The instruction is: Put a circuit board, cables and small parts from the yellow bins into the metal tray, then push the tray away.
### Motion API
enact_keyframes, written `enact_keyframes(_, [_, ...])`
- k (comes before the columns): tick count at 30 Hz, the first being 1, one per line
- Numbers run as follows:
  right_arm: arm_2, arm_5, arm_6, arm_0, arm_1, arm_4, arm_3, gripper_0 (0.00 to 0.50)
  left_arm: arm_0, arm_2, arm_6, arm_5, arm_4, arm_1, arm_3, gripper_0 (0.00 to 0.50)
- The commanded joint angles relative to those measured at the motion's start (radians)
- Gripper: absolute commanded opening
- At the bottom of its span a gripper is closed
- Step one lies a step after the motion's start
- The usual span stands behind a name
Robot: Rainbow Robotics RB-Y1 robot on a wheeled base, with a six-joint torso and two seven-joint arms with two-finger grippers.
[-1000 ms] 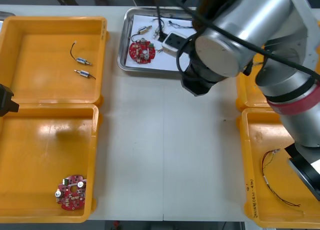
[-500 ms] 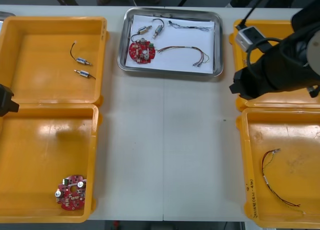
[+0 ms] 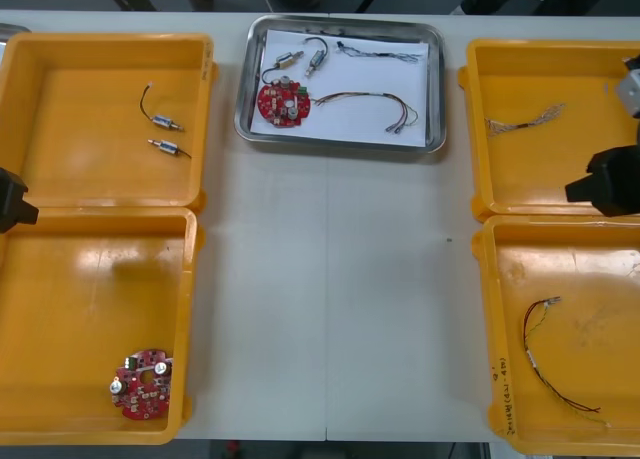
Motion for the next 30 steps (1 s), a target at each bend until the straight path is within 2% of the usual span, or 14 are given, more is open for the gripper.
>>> enact_keyframes(1, [-0.099, 0.003, -0.017, 0.093, -0.077, -0.019, -0.031, 0.5, 0.015, 0.031, 0.071, 0.007, -0.006, -0.008, -0.028, 0.5])
enact_keyframes(13, [-0.197, 0.003, -0.009, 0.204, -0.104, -0.033, -0.032, 0.5, 0.015, 0.031, 0.071, 0.007, -0.006, -0.008, -0.028, 0.5])
enact_keyframes(20, [-0.202, 0.003, -0.017, 0.261, -0.106, -0.034, -0.031, 0.5, 0.015, 0.031, 0.071, 0.007, -0.006, -0.008, -0.028, 0.5])
enact_keyframes(30, [-0.219, 0.003, -0.014, 0.286, -0.112, -0.059, -0.031, 0.5, 0.015, 0.031, 0.071, 0.007, -0.006, -0.008, -0.028, 0.5])
